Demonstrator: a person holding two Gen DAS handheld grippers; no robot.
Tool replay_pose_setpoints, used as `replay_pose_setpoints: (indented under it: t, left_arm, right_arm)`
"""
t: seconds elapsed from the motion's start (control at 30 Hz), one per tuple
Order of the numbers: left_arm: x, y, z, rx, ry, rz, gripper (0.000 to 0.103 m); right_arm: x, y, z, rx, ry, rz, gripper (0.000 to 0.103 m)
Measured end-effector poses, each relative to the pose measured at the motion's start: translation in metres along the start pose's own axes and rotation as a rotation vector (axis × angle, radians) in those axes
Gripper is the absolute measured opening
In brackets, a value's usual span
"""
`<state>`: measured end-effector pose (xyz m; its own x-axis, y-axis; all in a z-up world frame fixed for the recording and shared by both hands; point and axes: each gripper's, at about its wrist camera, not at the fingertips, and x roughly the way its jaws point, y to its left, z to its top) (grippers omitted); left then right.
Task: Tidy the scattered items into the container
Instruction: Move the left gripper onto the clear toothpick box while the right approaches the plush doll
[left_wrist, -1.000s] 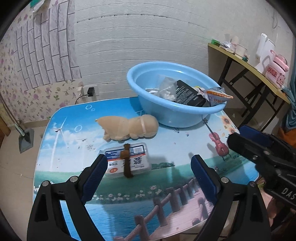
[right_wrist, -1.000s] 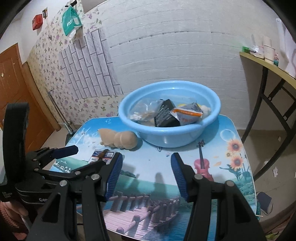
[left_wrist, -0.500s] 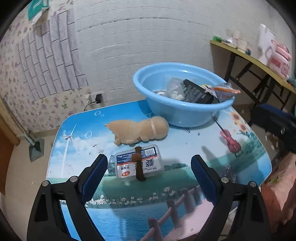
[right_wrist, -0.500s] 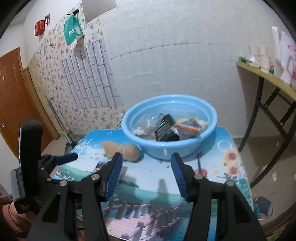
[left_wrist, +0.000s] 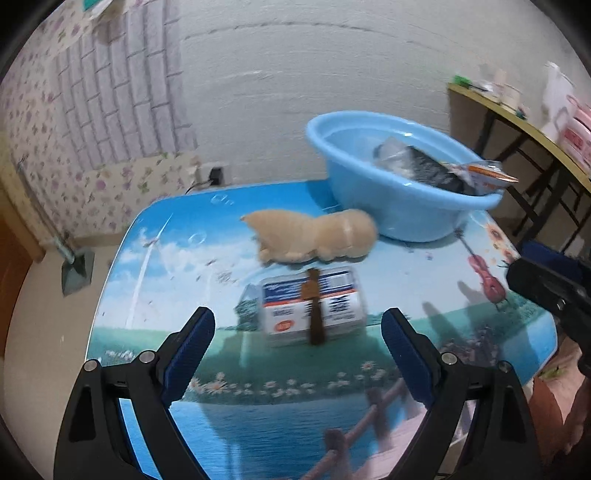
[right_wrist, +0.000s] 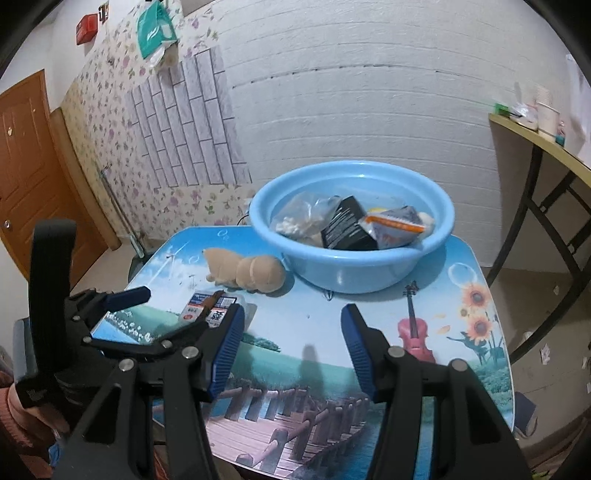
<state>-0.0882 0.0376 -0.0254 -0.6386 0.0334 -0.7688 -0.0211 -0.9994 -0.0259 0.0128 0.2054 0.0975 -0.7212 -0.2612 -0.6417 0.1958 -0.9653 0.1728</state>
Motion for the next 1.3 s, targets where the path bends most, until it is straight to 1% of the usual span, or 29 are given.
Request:
replay_pose_setpoints:
  t: [0.07, 0.2, 0.33, 0.47, 0.63, 0.77, 0.87, 0.93, 1.0, 1.07, 1.13, 1.23, 1.3]
  left_arm:
    - [0.005, 0.009, 0.0, -0.032, 0.013, -0.005, 0.092]
    - [0.01, 0.019, -0.003, -0.066, 0.023, -0.007, 0.092]
    - [0.015, 0.024, -0.007, -0.065, 0.02, -0.009, 0.092]
    - [0.014, 0.027, -0.007, -0.079, 0.019, -0.04, 0.092]
    - [0.014, 0.024, -0.001, -0.05, 0.008, -0.013, 0.092]
    - [0.018, 0.024, 0.003, -0.067, 0.011, -0.029, 0.092]
    - [0.024, 0.019, 0.003, -0.063, 0.03, -0.053, 0.092]
    - [0.028, 0.013, 0.001, -0.041, 0.049, -0.073, 0.092]
    - [0.034, 0.007, -0.001, -0.03, 0.07, -0.088, 0.092]
    - [0.04, -0.001, -0.001, -0.014, 0.094, -0.106, 0.092]
    - [0.046, -0.009, -0.001, 0.008, 0.103, -0.1, 0.092]
    - [0.053, -0.013, 0.0, 0.027, 0.118, -0.086, 0.094]
    - [0.06, -0.013, 0.0, 0.025, 0.137, -0.091, 0.094]
  right_arm:
    - [0.007, -0.002, -0.002, 0.01, 0.023, 0.012, 0.054]
    - [0.015, -0.006, -0.007, 0.039, 0.033, 0.022, 0.054]
    - [0.026, -0.008, -0.011, 0.054, 0.052, 0.037, 0.054]
    - [0.035, -0.008, -0.013, 0.071, 0.07, 0.045, 0.054]
    - [0.037, -0.011, -0.019, 0.077, 0.077, 0.042, 0.054]
    - [0.049, -0.024, -0.023, 0.146, 0.107, 0.053, 0.054]
    - [0.061, -0.029, -0.025, 0.188, 0.136, 0.059, 0.054]
    - [0.067, -0.03, -0.026, 0.184, 0.147, 0.059, 0.054]
    - [0.07, -0.03, -0.025, 0.18, 0.143, 0.047, 0.054]
    - [0.074, -0.028, -0.023, 0.158, 0.149, 0.015, 0.054]
    - [0.079, -0.027, -0.021, 0.132, 0.161, -0.019, 0.054]
    - [0.083, -0.032, -0.019, 0.163, 0.162, -0.007, 0.054]
    - [0.085, -0.032, -0.018, 0.163, 0.161, -0.015, 0.054]
